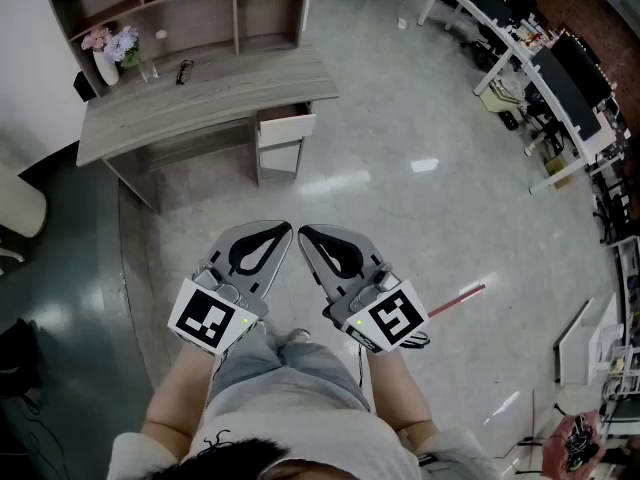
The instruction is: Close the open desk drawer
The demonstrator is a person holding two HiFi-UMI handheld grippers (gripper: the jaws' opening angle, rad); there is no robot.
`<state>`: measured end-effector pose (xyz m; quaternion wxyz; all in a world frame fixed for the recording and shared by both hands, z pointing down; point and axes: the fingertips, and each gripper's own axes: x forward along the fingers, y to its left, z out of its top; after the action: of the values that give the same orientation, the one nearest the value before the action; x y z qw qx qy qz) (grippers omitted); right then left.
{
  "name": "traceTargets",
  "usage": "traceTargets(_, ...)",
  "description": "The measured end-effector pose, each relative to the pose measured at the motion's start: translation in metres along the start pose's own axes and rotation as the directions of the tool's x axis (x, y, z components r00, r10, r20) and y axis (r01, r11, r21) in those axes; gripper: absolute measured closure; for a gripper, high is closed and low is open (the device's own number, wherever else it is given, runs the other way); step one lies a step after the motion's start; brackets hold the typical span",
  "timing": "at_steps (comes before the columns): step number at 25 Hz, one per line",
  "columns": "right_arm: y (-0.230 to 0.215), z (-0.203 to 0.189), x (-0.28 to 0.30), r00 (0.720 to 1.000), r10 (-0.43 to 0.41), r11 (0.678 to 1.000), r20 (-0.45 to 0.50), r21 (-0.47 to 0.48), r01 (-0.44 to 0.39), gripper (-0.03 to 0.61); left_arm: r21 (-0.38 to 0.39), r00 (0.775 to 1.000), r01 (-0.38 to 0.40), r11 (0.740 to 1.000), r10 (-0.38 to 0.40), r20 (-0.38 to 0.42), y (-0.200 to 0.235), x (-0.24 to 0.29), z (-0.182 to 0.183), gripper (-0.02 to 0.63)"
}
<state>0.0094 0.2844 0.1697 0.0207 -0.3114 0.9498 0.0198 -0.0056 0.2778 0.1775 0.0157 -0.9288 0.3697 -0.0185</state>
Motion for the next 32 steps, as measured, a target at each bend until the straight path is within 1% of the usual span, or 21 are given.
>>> traceTargets(7,0.002,0.004,-0.003,1.0,0.005,1.0,0.0,-0.011,-0.005,0.571,-0.003,1.0,-0.005,1.0,0.005,0.001,-0.004,0.001,0.001,0.603)
traceTargets(15,0.0,0.003,-0.023,1.0,0.021,1.0,0.002,-0.021,-0.021,0.571,0.006,1.0,-0.018,1.0,0.018,0.004,-0.021,0.008,0.001,0.603)
traceTargets(19,0.005,-0.007,-0.019,0.998,0.056,0.998,-0.008,-0.034,-0.057,0.569,0.006,0.999,-0.039,0.999,0.039,0.006,-0.014,0.007,-0.007,0.603)
traceTargets(23,-0.006,-0.01,-0.025,0.998,0.059,0.998,0.001,-0.023,-0.059,0.571,0.0,0.999,-0.05,0.999,0.05,-0.01,-0.017,0.016,-0.012,0.603)
traceTargets(27,-0.027,-0.012,-0.016,0.999,0.042,0.999,0.011,-0.016,-0.042,0.571,-0.006,0.998,-0.055,0.998,0.055,-0.019,-0.001,0.03,-0.016,0.603)
traceTargets(32,-0.06,-0.014,0.014,0.999,0.036,0.999,0.01,-0.012,-0.035,0.571,0.0,0.999,-0.052,0.999,0.052,-0.014,0.038,0.056,-0.018,0.603)
